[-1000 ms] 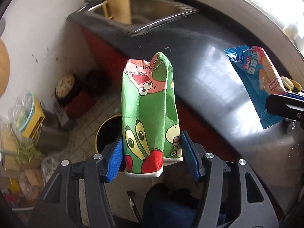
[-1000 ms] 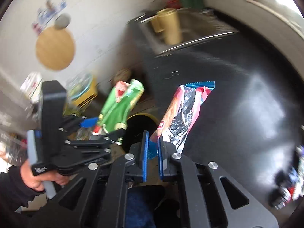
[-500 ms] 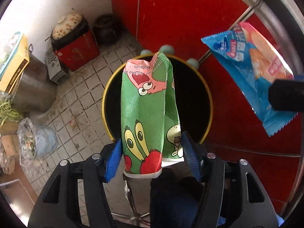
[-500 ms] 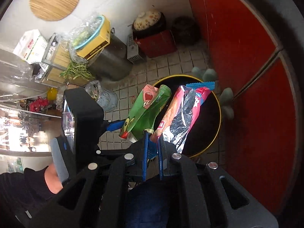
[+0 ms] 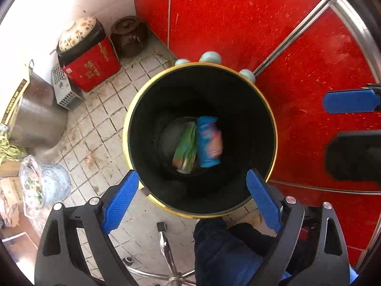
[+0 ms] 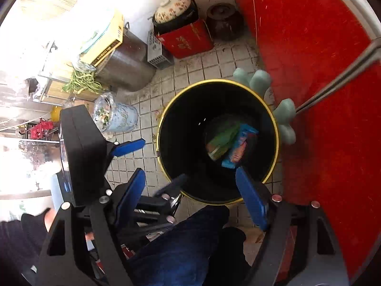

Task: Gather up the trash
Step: 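Swing both open tools back over the counter pile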

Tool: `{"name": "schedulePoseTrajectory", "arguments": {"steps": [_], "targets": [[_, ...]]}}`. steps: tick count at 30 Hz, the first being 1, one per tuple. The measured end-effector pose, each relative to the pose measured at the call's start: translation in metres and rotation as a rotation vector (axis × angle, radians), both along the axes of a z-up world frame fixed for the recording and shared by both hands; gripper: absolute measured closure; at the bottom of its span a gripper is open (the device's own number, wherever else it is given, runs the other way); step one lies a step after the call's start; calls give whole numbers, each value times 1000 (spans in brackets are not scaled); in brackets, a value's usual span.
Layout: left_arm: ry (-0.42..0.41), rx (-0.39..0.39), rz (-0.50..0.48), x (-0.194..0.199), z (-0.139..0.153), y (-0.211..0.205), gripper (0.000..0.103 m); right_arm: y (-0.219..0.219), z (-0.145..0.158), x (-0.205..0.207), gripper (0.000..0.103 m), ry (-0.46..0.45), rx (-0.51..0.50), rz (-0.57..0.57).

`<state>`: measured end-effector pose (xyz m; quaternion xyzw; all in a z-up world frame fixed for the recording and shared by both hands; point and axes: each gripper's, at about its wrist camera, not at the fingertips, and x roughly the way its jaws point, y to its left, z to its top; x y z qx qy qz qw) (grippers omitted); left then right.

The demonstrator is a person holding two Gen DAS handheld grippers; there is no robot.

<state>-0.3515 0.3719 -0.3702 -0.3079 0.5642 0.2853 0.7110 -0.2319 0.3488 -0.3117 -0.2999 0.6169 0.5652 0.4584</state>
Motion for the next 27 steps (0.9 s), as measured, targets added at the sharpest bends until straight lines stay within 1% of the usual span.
{"name": "schedulePoseTrajectory", "arguments": {"steps": [2, 4, 6, 7, 9, 10, 11, 12, 13, 15, 16, 18, 20, 22, 25, 27], "targets": [[-10, 29, -10, -2, 27, -3, 11, -16, 34, 7, 26, 11, 34, -29], [-21, 60, -36, -1, 58, -9, 9, -36, 78, 17, 22, -22, 92, -60], [-22, 107, -81, 6, 90, -18, 8, -63, 122, 30, 15, -66, 151, -113], [-28, 129, -122, 16, 112, -26, 8, -82, 148, 42, 14, -97, 185, -162], [-51, 151, -180, 33, 140, -36, 8, -118, 189, 65, 14, -163, 225, -268], [-75, 163, -232, 52, 160, -47, 8, -141, 209, 80, 14, -215, 234, -338], [-91, 173, -269, 64, 173, -56, 8, -162, 225, 93, 13, -261, 239, -407], [-118, 189, -329, 86, 191, -69, 8, -183, 239, 106, 12, -299, 242, -478], [-142, 200, -379, 104, 203, -80, 8, -209, 253, 121, 12, -341, 238, -565], [-187, 217, -487, 143, 227, -106, 8, -257, 270, 144, 12, -389, 230, -708], [-222, 228, -553, 168, 242, -123, 8, -287, 279, 157, 12, -429, 217, -800], [-274, 243, -644, 204, 263, -153, 8, -333, 290, 172, 12, -477, 195, -925], [-335, 238, -733, 241, 283, -191, 8, -386, 299, 186, 12, -510, 182, -1050], [-370, 213, -814, 272, 295, -225, 8, -433, 304, 196, 12, -540, 165, -1150], [-379, 172, -919, 307, 301, -278, 8, -493, 304, 206, 12, -553, 145, -1267], [-376, 158, -969, 322, 300, -303, 8, -522, 301, 211, 12, -544, 147, -1314]]}}
